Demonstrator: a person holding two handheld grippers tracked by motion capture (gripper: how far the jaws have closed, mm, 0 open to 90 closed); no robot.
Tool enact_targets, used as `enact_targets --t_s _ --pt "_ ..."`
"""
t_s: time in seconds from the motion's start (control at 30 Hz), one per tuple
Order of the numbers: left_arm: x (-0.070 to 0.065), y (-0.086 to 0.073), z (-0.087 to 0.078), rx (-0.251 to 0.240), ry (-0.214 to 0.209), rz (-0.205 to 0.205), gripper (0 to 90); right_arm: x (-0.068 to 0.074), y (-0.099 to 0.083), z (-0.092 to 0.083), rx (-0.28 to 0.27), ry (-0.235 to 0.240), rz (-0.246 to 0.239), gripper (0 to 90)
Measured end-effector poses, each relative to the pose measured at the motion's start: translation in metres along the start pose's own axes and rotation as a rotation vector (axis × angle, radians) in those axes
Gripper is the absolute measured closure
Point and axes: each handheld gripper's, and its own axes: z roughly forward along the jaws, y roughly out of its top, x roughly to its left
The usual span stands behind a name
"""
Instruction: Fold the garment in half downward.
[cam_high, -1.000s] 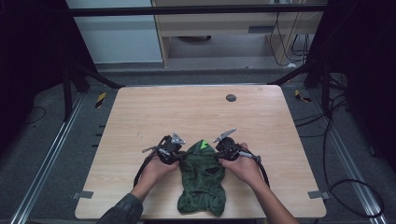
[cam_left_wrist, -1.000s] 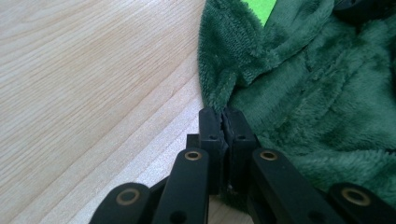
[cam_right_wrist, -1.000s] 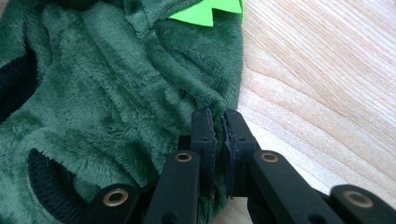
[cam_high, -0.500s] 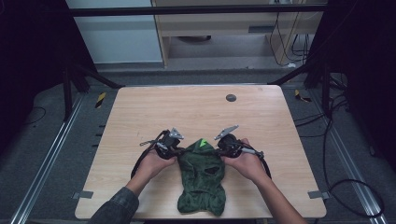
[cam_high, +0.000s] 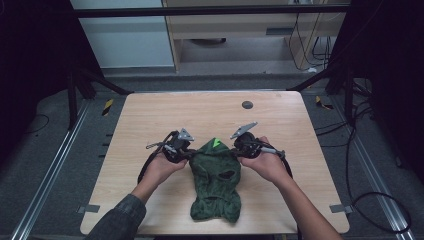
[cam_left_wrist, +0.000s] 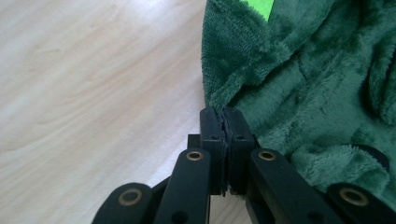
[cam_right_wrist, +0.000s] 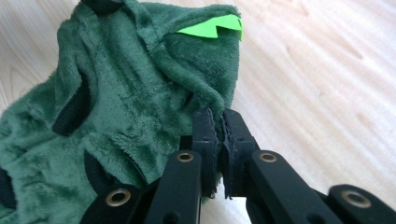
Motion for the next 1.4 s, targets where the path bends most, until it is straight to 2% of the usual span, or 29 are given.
enact_targets --t_s 0.17,0.33,0.6,0.77,0.83,1.0,1.2,1.4 --pt "0.005 0.008 -0.009 -0.003 0.012 -0.009 88.6 -0.004 0.008 -0.002 -0.023 0.000 -0.002 85.4" --pt "0.009 0.017 -0.014 -0.004 0.036 0.004 88.6 -0.004 0.012 -0.002 -0.034 -0.013 -0.021 85.4" --pt "0.009 0.024 -0.012 -0.009 0.038 0.013 88.6 -0.011 0.018 -0.007 -0.019 -0.032 -0.030 85.4" --pt "0.010 0.027 -0.015 -0.014 0.052 0.026 88.6 -0.013 0.021 -0.004 -0.013 -0.035 -0.034 85.4" --pt "0.011 0.026 -0.015 -0.016 0.053 0.025 88.6 -0.012 0.023 -0.003 0.004 -0.029 -0.024 85.4" --pt "0.012 0.022 -0.011 -0.017 0.053 0.017 88.6 -0.012 0.028 0.001 0.007 -0.031 -0.027 85.4" --pt "0.018 0.024 -0.011 -0.033 0.052 0.008 88.5 -0.014 0.035 0.002 0.013 -0.045 -0.039 85.4" --pt "0.026 0.035 -0.011 -0.039 0.066 0.013 88.5 -0.022 0.042 0.002 0.001 -0.062 -0.031 85.4"
